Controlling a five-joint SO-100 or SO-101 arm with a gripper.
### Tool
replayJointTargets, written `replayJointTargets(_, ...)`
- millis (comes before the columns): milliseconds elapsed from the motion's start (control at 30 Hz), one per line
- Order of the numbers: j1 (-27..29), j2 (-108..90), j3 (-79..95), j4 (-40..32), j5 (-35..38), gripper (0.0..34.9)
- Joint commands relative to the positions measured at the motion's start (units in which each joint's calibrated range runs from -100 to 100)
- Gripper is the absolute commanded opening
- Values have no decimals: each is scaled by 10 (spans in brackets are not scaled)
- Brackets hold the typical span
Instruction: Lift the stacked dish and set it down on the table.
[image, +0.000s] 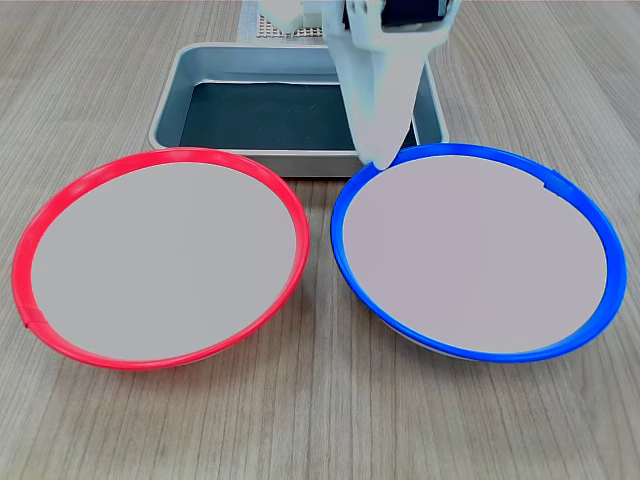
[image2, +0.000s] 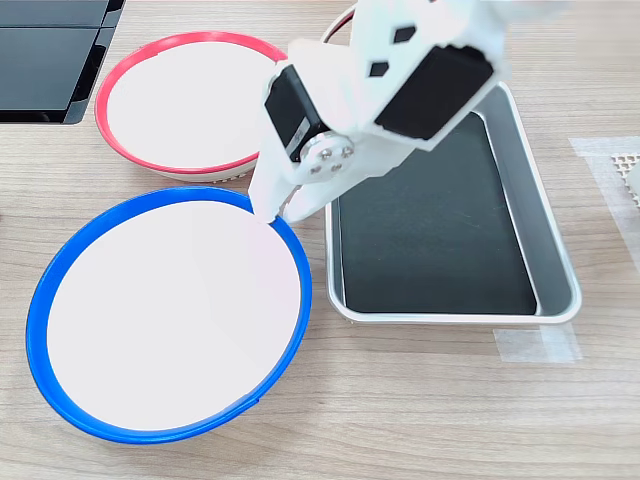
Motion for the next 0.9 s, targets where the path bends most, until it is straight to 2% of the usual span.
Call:
replayJointTargets(0,9,-78,12,42,6,52)
replayJointTargets(67,15,-120,28,67,9,46)
replayJointTargets(167,27,-199,65,104,15,8)
replayJointTargets(233,39,-264,102,110,12,2)
replayJointTargets(400,80,-465,256,29,-50,0)
replayJointTargets(567,101,-685,459,-56,-79,0)
replayJointTargets(667,114,-800,564,-67,-83,0)
replayJointTargets(867,125,-910,674,-51,-91,0)
